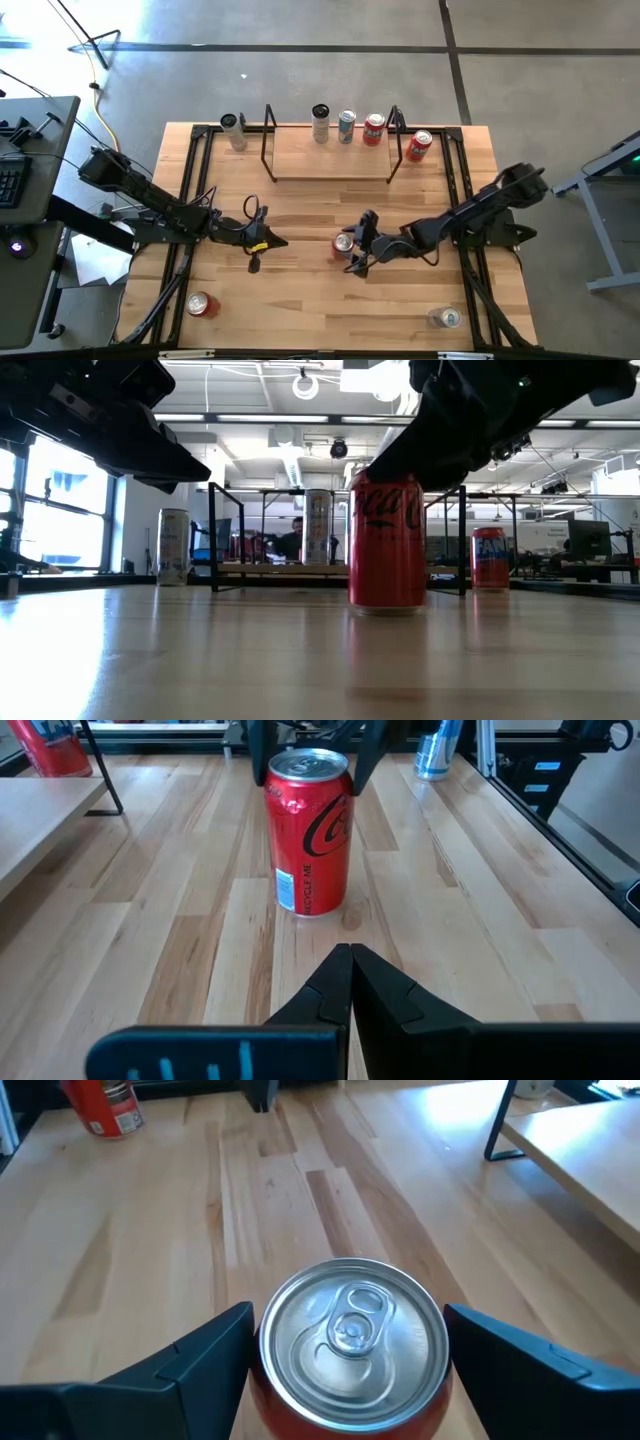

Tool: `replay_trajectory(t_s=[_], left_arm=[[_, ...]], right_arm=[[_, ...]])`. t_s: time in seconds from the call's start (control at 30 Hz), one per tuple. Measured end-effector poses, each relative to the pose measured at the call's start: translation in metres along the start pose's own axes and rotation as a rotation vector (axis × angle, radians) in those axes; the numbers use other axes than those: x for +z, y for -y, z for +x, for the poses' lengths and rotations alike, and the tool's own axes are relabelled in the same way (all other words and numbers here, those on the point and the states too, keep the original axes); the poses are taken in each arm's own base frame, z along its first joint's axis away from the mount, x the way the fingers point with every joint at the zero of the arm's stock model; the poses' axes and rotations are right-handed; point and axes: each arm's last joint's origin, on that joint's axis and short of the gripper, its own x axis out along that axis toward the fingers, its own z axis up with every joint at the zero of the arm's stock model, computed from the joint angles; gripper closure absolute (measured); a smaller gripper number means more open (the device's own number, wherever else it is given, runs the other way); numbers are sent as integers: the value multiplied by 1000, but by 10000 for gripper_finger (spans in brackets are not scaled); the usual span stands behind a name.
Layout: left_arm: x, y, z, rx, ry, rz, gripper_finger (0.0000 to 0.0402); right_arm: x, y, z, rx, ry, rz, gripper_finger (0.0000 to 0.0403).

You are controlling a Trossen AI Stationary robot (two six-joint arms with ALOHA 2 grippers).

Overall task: Place canned beverage on shelf
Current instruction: Put the right red black soda can on the shelf

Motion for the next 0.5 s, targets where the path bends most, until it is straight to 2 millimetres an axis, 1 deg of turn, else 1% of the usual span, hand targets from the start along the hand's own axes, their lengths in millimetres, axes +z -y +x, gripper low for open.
replay_trajectory(t_s=[0.1, 0.23, 0.3, 0.37, 0.5], left_arm=[[0, 0, 0, -1, 0, 0, 402], [-1, 2, -1, -9, -4, -4, 401], [0, 4, -2, -20, 1, 1, 402], [3, 7, -5, -36, 24, 5, 402], [13, 12, -16, -72, 85, 34, 401]], right_arm=[[2, 1, 2, 13, 13, -10, 103], [6, 2, 4, 63, 33, -38, 142], [11, 4, 7, 85, 34, -50, 153], [18, 6, 9, 103, 41, -63, 167], [42, 14, 15, 149, 85, -86, 167]])
